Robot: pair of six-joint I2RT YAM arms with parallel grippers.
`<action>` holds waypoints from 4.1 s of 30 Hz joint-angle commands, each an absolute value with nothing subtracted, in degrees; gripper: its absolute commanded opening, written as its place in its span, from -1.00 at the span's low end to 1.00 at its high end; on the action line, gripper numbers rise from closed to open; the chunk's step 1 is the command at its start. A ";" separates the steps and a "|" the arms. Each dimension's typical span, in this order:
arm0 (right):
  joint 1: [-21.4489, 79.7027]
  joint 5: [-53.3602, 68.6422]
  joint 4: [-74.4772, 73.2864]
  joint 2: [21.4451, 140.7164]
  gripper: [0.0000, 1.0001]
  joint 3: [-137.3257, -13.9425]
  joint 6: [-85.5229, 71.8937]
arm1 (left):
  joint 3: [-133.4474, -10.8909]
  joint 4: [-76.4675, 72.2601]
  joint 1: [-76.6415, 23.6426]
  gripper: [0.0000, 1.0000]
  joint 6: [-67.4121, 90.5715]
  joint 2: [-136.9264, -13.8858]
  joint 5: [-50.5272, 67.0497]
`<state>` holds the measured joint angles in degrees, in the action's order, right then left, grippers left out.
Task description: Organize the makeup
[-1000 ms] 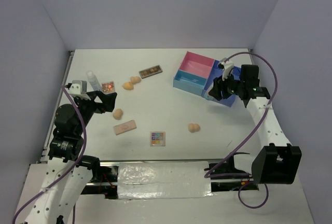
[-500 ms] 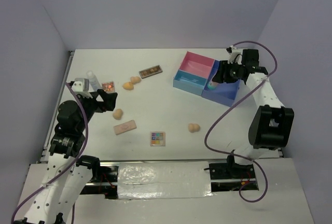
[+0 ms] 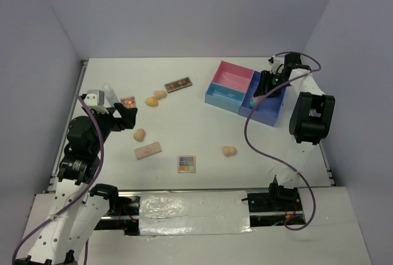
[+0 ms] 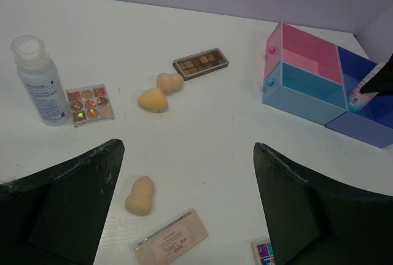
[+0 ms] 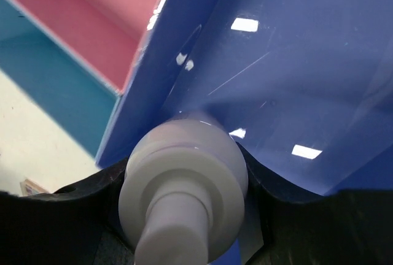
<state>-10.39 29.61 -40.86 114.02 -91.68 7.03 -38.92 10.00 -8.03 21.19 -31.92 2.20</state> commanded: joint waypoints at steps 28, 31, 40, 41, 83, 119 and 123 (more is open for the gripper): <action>-10.64 26.19 -46.18 108.04 0.99 -105.51 20.55 | -46.58 21.96 -8.09 -0.71 23.73 -37.79 -15.02; -10.46 26.80 -30.59 94.69 0.99 -90.52 25.48 | -47.37 25.12 -8.00 -0.03 24.17 -39.36 -17.66; -8.97 58.26 -44.47 87.10 -0.15 -80.16 45.44 | -50.80 28.13 -4.23 0.89 22.33 -52.81 -17.75; -8.53 60.36 -44.47 86.66 -0.22 -79.20 45.61 | -50.63 27.25 -3.87 0.89 21.89 -53.87 -17.75; -6.68 61.61 -37.35 74.00 0.39 -69.79 39.81 | -59.06 -18.63 3.87 0.23 12.75 -100.46 -20.04; 30.93 21.99 -23.74 81.65 0.72 -76.29 7.48 | -59.15 -2.36 -8.07 -1.00 50.88 -75.94 33.31; 37.16 19.69 -22.15 82.97 0.72 -77.08 3.34 | -56.78 -8.25 -11.33 -1.00 55.54 -76.11 32.96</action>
